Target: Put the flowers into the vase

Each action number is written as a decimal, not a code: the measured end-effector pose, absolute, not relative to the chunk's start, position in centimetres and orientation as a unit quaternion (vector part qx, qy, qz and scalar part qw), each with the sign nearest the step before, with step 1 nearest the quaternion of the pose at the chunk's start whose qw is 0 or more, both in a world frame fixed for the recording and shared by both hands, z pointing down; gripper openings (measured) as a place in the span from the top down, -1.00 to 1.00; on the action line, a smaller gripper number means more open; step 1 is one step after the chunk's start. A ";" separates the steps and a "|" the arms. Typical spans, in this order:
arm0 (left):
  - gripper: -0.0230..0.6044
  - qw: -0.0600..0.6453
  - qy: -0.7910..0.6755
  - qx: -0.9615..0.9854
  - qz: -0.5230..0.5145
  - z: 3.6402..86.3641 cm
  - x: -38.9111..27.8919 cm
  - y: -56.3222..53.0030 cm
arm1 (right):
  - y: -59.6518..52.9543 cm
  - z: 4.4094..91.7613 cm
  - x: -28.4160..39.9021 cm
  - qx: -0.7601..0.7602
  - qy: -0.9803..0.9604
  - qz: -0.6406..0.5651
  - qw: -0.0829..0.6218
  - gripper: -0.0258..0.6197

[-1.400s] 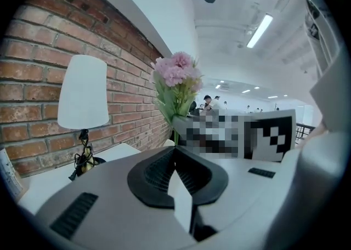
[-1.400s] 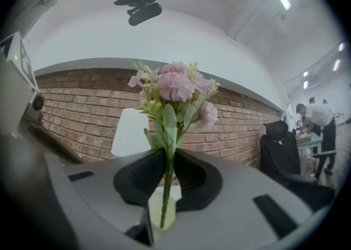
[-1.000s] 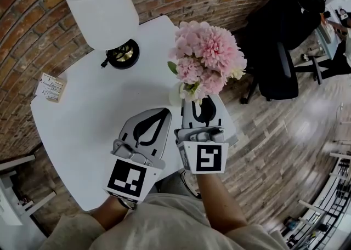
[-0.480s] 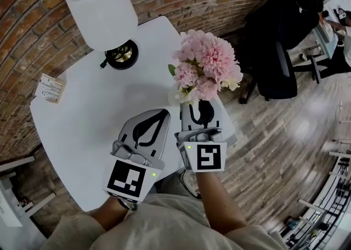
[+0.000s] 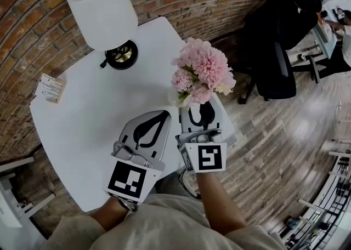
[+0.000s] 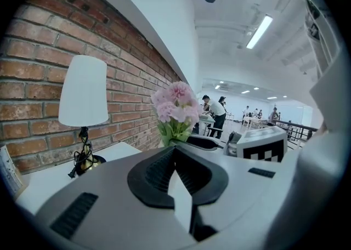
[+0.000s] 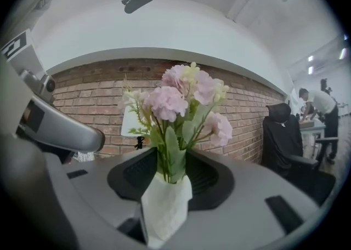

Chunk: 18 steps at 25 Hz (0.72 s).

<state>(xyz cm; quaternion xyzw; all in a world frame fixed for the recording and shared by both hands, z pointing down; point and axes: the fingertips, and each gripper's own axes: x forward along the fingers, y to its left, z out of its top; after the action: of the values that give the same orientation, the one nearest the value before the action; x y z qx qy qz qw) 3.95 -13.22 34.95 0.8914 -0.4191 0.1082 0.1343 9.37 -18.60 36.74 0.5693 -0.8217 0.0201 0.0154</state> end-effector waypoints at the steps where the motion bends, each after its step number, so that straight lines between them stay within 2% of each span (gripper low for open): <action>1: 0.90 0.134 -0.419 0.891 0.108 34.9 4.0 -13.1 | -18.5 36.7 9.4 0.569 -0.822 0.021 0.016 0.45; 18: 0.90 0.131 -0.422 0.891 0.107 34.7 4.2 -12.1 | -18.0 38.3 9.2 0.570 -0.819 0.047 0.054 0.06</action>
<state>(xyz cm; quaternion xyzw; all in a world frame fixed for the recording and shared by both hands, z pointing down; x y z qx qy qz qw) 4.18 -12.13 34.71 0.8908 -0.4219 0.1066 0.1312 9.16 -17.98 38.33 0.5697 -0.8187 0.0469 0.0538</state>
